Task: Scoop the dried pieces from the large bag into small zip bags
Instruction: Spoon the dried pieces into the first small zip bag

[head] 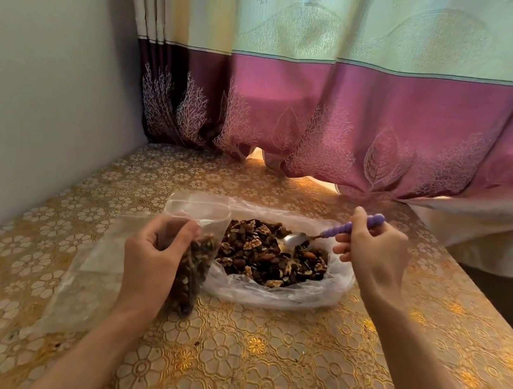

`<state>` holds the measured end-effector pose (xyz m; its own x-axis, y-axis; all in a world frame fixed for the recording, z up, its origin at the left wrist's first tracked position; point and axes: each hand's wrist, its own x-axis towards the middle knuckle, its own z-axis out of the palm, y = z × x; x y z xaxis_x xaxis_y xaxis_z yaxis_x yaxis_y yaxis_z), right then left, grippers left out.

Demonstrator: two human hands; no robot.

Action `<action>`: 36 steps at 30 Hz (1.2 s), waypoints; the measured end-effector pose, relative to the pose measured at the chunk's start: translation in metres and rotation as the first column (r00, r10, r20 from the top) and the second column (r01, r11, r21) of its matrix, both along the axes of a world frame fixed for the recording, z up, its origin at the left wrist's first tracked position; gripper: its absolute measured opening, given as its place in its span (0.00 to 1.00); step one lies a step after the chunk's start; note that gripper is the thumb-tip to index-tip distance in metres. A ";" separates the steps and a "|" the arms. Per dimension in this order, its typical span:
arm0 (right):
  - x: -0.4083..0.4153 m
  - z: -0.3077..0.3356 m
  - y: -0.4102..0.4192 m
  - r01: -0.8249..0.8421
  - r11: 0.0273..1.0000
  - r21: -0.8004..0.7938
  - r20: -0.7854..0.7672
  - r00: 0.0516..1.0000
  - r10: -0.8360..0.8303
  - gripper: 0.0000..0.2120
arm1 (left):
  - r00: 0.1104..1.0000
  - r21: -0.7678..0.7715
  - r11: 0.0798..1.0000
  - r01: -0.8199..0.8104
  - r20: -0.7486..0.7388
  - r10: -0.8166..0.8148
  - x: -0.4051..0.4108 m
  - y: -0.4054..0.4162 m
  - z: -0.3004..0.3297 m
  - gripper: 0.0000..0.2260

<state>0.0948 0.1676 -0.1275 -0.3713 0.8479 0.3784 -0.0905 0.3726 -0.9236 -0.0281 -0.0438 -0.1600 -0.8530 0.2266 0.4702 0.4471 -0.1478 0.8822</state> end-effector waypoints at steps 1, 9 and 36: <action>-0.002 -0.002 0.000 0.000 1.000 0.004 0.023 1.000 0.000 0.17 | 1.000 -0.009 1.000 0.010 -0.001 -0.010 0.000 0.000 -0.001 0.04; -0.011 -0.007 -0.007 -0.275 0.916 -0.293 0.028 0.955 0.296 0.18 | 0.998 -0.025 0.997 0.069 0.017 -0.068 0.003 0.004 -0.004 0.12; 0.003 0.033 -0.024 -0.472 0.816 -0.334 -0.347 0.866 0.359 0.18 | 0.979 -0.495 0.852 0.170 -0.017 -0.205 -0.011 -0.002 -0.016 0.30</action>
<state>0.0973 0.1440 -0.0944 -0.6604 0.7297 0.1771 -0.4051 -0.1476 -0.9023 -0.0396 -0.0456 -0.1763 -0.7420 0.5941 0.3107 0.5144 0.2072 0.8322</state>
